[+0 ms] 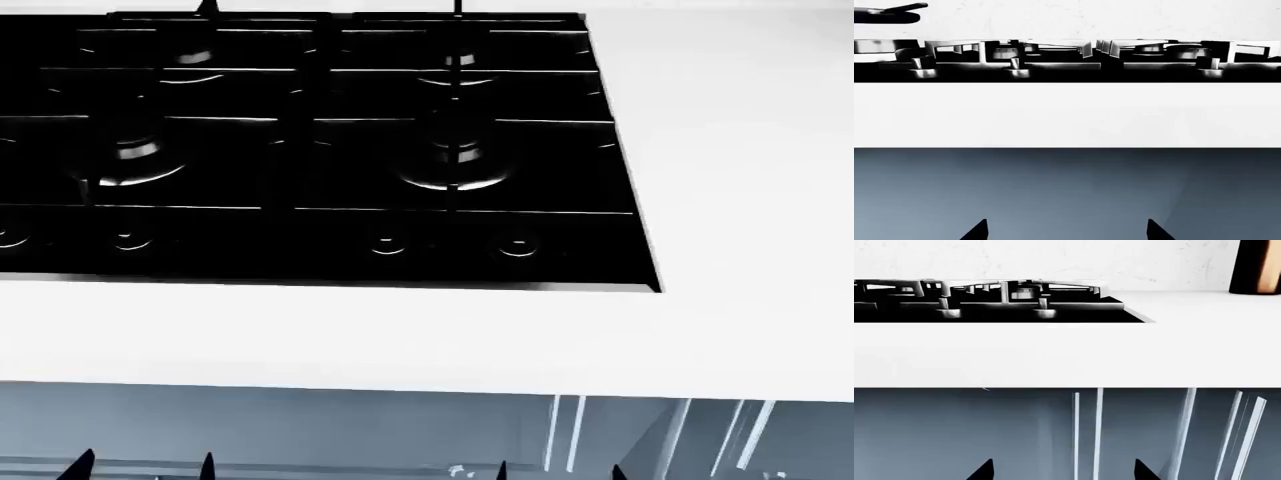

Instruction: Turn off the left burner of the stove.

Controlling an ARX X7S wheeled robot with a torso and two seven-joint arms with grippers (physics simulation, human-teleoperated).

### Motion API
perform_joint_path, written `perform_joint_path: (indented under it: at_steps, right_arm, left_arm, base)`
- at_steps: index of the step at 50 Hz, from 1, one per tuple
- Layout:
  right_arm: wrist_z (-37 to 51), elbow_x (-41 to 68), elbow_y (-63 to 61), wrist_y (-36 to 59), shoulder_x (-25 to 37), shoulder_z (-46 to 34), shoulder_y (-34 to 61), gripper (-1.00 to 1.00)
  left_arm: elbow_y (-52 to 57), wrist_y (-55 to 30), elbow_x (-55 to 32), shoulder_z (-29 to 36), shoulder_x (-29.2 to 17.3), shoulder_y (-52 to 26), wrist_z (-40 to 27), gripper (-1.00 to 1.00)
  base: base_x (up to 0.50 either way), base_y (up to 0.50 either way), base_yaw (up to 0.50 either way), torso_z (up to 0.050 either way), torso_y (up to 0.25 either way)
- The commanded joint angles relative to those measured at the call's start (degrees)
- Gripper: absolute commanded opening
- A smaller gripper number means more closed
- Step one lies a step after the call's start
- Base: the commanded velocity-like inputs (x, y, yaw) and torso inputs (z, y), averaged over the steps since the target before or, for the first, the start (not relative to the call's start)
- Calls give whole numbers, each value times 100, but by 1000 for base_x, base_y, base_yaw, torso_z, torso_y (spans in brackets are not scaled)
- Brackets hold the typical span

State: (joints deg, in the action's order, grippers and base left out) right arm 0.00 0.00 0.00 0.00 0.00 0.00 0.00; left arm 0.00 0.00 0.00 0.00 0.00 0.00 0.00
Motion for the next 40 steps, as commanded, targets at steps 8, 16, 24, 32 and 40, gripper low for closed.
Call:
perform_joint_path:
  at_steps: [8,16,24,32,40]
  right_arm:
    - [278,220,-3,130,221,-269,31,100]
    - [393,416,-15,265,285,-310,80,100]
    - [408,622,-13,259,349,-357,96,100]
    - [507,514,68,192,428,-521,98,100]
    - [568,428,56,74,513,-660,71,100]
  left_arm:
    - [29,-23,-219,259,-224,4,-256,100]
    - [40,-4,-314,356,-314,17,-360,100]
    - [41,127,-369,458,-400,58,-400,100]
    - [18,129,-431,521,-460,60,-456,100]
    - [8,121,-471,583,-510,45,-512,100]
  base:
    - [0,0,0,0,0]
    - [0,0,0,0,0]
    - [0,0,0,0,0]
    - [0,0,0,0,0]
    - [0,311,0,0,0]
